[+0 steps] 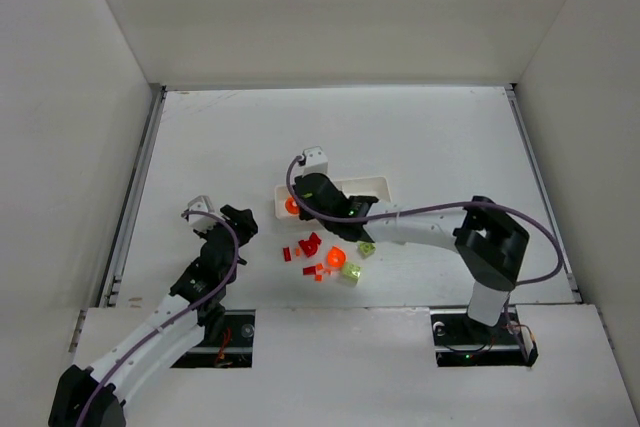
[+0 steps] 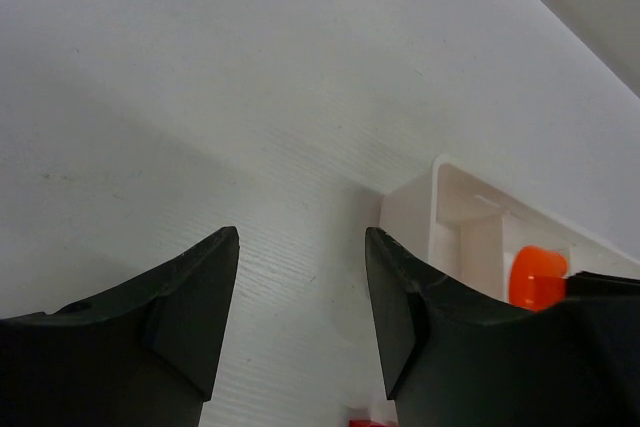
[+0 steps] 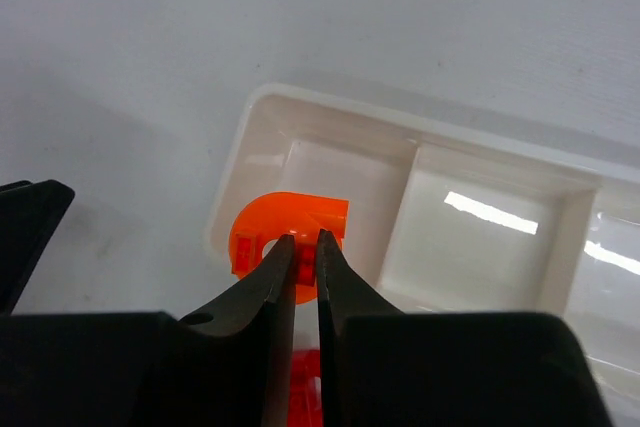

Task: Sort the legos into containers by color

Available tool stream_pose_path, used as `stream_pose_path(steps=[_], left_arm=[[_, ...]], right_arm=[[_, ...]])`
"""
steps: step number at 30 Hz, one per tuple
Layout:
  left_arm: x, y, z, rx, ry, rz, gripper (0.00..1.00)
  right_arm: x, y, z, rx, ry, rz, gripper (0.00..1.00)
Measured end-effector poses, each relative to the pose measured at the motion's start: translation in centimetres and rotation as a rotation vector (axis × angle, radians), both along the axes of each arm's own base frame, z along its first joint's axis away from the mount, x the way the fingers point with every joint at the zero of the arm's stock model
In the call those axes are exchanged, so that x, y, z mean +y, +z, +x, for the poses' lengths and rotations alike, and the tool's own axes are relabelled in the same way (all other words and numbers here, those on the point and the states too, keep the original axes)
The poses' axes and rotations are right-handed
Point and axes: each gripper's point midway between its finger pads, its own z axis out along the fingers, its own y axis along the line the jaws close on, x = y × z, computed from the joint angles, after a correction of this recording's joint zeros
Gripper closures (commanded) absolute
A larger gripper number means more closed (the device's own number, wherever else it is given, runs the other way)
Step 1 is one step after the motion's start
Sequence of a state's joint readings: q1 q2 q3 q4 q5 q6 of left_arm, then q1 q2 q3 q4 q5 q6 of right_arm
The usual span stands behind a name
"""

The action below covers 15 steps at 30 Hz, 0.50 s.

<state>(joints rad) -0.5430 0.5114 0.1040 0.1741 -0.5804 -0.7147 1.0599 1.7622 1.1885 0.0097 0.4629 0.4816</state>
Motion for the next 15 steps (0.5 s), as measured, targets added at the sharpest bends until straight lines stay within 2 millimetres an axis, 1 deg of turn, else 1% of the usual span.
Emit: stream_pose_path(steps=[3,5,7,9,10,12,14,15], left_arm=[[0.0,0.0,0.0,-0.003,0.001,-0.002,0.49],[0.0,-0.2,0.0,0.001,0.000,0.000,0.49],[0.1,-0.2,-0.1,0.003,0.000,0.001,0.50],[0.0,-0.3,0.0,0.004,0.000,0.002,0.50],[0.0,-0.3,0.0,0.006,0.000,0.002,0.50],[0.0,-0.3,0.0,0.004,-0.001,0.001,0.50],[0.0,-0.2,0.0,0.003,-0.002,0.000,0.50],[0.0,-0.2,0.0,0.002,-0.002,-0.001,0.50]], right_arm=[[0.9,-1.8,0.3,0.018,0.013,-0.031,0.83],[1.2,-2.6,0.5,0.024,0.014,-0.047,0.81],[1.3,-2.6,0.9,0.023,0.008,-0.044,0.74],[1.4,-2.2,1.2,0.018,0.004,-0.036,0.62],[1.4,-2.0,1.3,0.014,0.003,-0.032,0.58],[1.5,-1.7,1.5,0.007,-0.001,-0.026,0.54],[1.4,-1.7,1.7,0.004,-0.005,-0.027,0.54],[1.3,-1.7,1.7,0.004,-0.007,-0.026,0.56]])
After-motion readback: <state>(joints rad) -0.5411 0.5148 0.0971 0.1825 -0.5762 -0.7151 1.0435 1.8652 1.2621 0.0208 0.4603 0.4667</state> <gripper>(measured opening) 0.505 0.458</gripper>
